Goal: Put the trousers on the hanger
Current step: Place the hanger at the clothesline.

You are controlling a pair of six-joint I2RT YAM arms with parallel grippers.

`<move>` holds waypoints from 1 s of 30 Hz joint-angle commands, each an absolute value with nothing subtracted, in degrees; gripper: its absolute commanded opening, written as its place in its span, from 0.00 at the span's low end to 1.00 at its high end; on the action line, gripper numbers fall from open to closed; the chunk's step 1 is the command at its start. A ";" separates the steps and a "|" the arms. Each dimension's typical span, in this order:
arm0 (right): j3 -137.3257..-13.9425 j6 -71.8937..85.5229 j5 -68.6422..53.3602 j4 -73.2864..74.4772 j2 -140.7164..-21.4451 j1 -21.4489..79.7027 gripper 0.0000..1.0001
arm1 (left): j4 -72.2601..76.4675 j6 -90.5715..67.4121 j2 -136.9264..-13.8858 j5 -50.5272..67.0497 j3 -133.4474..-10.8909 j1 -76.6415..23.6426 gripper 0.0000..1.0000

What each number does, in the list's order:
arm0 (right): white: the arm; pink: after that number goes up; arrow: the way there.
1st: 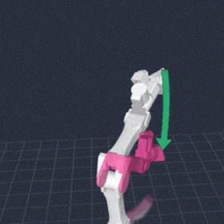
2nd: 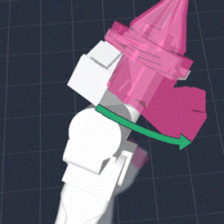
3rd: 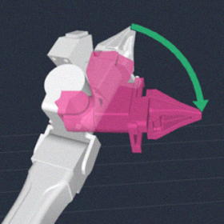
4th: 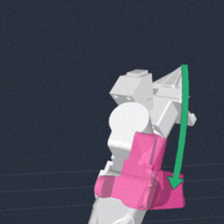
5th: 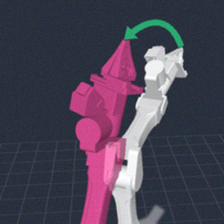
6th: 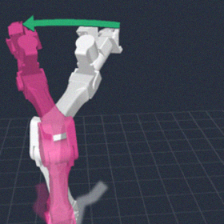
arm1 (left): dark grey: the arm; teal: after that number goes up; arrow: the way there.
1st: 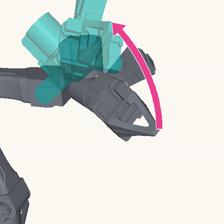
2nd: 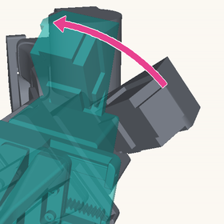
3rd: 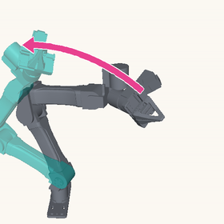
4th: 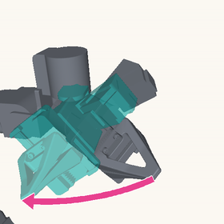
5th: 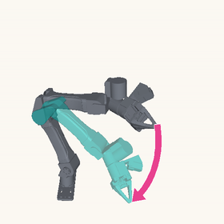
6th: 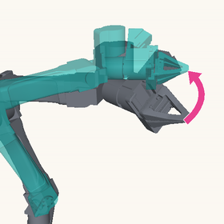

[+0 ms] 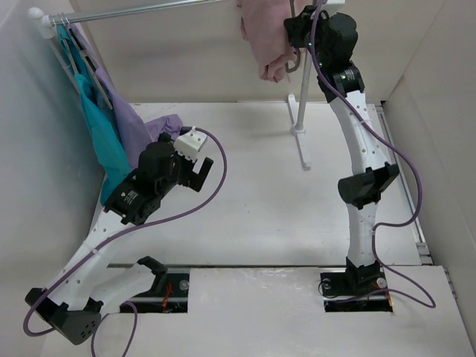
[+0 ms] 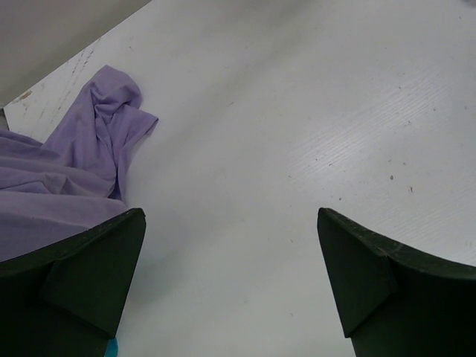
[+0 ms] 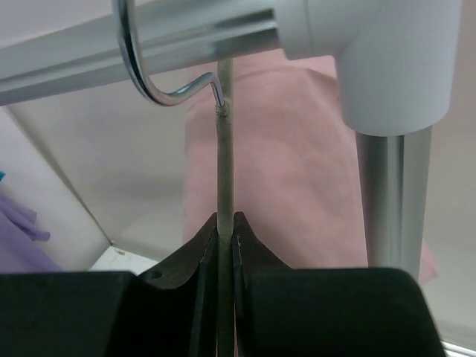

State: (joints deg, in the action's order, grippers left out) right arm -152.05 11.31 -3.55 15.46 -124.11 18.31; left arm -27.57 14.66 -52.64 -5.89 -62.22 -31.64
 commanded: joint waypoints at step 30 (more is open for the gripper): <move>-156.53 18.98 -0.44 -0.35 -127.79 17.49 0.03 | -22.41 15.21 -51.42 -7.47 -58.10 -30.67 1.00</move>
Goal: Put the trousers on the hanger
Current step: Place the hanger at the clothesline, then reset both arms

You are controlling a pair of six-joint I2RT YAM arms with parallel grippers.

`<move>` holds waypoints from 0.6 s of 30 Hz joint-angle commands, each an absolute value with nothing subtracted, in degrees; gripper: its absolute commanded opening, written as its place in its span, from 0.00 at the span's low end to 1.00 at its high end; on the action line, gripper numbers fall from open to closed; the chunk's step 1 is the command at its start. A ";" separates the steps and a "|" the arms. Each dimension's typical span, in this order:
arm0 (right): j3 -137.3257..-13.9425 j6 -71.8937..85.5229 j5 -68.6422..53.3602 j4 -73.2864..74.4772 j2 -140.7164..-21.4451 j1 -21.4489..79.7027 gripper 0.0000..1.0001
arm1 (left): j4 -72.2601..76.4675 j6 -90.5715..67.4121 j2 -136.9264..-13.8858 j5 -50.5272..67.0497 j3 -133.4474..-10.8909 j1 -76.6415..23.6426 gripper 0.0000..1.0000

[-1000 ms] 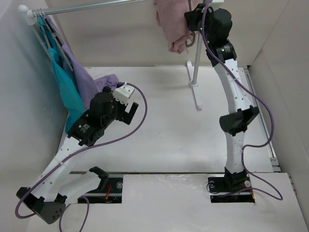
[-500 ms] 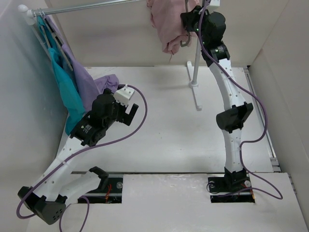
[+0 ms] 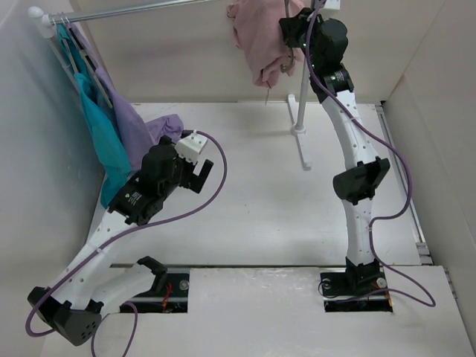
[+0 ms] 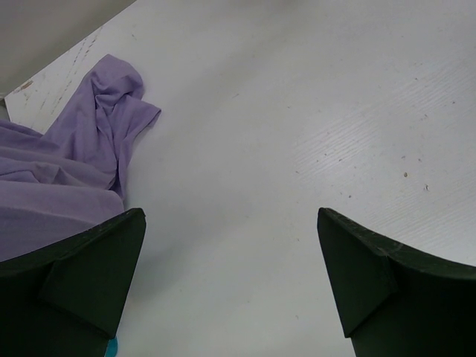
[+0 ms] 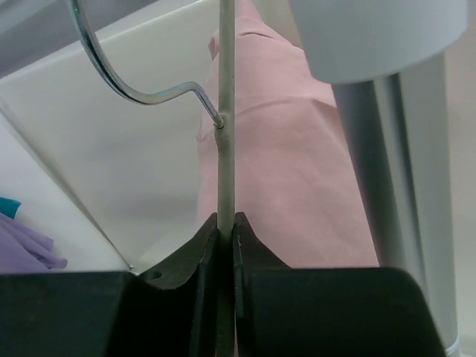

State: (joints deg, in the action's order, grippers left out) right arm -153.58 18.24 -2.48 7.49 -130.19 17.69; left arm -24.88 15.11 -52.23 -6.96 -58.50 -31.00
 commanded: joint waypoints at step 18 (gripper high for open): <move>-129.38 14.85 -0.53 8.17 -104.77 17.49 1.00 | -22.41 15.21 -49.83 -5.72 -56.51 -30.15 1.00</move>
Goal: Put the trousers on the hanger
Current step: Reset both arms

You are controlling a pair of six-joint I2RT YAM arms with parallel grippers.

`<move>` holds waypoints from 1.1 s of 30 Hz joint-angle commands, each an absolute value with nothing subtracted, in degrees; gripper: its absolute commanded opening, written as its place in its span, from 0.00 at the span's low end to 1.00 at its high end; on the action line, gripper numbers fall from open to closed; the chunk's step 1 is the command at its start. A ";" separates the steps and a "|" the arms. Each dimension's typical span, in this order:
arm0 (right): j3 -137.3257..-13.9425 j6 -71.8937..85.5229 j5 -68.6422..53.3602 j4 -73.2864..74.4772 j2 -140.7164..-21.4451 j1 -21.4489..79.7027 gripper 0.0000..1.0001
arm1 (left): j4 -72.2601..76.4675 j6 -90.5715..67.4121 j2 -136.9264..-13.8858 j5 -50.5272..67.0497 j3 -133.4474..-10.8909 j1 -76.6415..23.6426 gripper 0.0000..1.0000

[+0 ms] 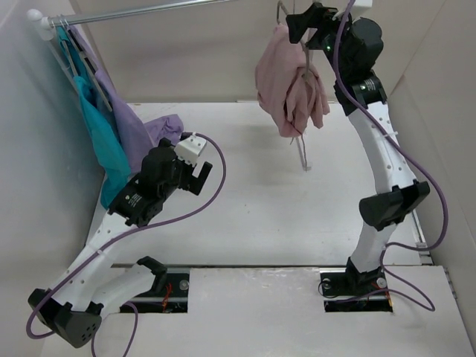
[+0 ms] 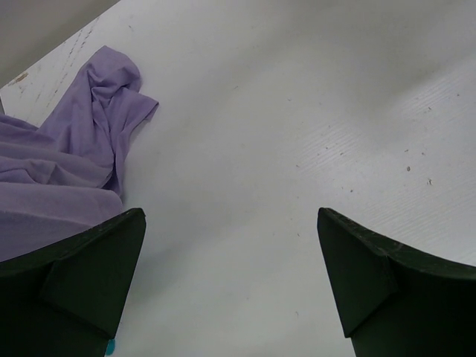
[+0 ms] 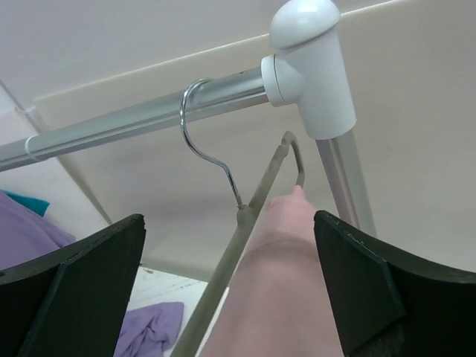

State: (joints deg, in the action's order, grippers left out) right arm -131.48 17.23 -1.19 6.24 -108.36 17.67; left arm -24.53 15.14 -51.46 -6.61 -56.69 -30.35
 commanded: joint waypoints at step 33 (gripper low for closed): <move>-46.02 34.87 -5.19 21.18 -35.62 14.24 1.00 | -21.80 12.04 -45.00 -11.77 -47.81 -20.93 1.00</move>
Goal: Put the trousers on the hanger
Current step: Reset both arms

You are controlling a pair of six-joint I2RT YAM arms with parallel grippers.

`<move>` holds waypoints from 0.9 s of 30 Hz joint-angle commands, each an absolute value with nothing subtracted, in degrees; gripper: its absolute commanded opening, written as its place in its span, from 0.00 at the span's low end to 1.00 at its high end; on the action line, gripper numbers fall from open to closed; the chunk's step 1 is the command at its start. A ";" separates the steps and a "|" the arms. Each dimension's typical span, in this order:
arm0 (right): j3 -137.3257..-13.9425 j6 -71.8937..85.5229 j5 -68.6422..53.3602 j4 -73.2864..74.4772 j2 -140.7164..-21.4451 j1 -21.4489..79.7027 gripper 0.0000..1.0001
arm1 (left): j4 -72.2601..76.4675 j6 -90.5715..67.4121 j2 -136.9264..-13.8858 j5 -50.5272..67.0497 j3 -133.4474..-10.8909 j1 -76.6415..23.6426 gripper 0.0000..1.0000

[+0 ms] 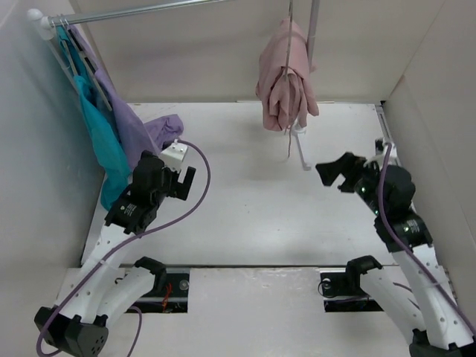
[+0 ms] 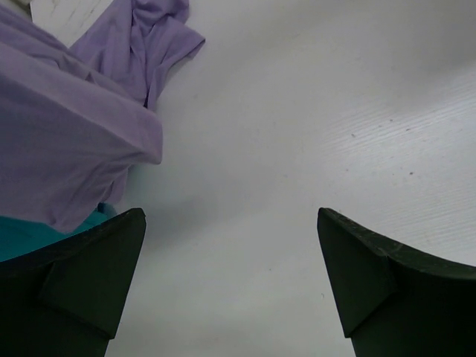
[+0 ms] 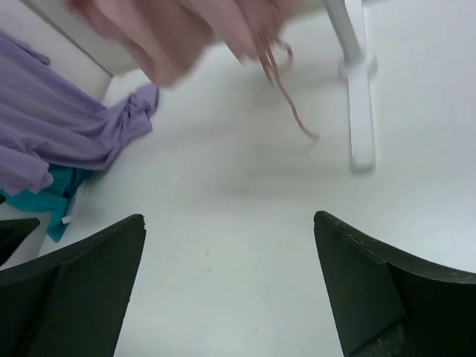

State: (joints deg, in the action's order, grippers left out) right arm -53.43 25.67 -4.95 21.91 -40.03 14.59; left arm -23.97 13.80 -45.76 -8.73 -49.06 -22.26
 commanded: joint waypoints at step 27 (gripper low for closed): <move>-40.08 38.76 3.25 33.66 -20.92 14.24 1.00 | -16.08 9.84 -44.47 -10.90 -43.07 -9.14 1.00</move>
